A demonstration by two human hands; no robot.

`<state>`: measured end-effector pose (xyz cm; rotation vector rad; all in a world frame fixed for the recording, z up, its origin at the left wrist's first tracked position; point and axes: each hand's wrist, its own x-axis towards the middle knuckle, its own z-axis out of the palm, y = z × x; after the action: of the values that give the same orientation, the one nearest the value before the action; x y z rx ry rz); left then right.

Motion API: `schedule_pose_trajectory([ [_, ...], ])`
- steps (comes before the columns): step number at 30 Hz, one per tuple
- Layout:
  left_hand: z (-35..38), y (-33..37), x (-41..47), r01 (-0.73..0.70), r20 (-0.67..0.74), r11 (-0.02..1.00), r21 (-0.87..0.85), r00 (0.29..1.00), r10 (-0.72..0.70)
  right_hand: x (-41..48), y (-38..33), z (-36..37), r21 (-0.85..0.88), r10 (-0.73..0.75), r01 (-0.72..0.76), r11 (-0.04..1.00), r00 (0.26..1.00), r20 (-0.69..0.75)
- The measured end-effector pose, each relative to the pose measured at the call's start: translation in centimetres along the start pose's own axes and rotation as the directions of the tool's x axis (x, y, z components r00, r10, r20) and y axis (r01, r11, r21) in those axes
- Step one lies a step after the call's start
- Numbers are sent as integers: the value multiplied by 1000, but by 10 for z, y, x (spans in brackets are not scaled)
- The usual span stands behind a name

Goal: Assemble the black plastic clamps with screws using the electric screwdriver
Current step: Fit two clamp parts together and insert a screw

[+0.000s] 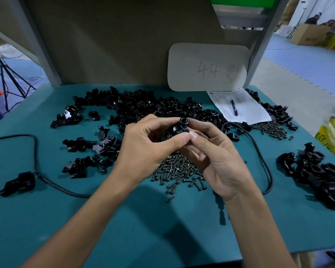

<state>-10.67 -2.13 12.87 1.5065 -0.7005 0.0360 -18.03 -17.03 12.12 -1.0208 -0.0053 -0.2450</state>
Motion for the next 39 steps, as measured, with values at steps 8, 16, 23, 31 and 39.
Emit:
schedule_pose_trajectory([
  [8, -6, -8, 0, 22, -24, 996, 86, 1000, -20, -2, 33, -35, -561, 1, -47, 826, 997, -82],
  [16, -11, -13, -1, 44, -54, 991, 128, 998, -37, -21, 95, -44, -994, 228, -80, -70, 969, -94],
  [23, -12, -10, -4, 45, -38, 991, 128, 998, -40, -8, 94, -59, -964, 243, 0, -267, 968, -67],
  [31, -16, -5, -9, -6, -36, 985, 175, 999, 12, -15, 33, -44, -825, -97, 13, 565, 994, -51],
  [39, -7, -3, -6, -25, -34, 988, 149, 999, 30, -12, -6, -1, -182, -134, 126, 975, 990, -33],
])
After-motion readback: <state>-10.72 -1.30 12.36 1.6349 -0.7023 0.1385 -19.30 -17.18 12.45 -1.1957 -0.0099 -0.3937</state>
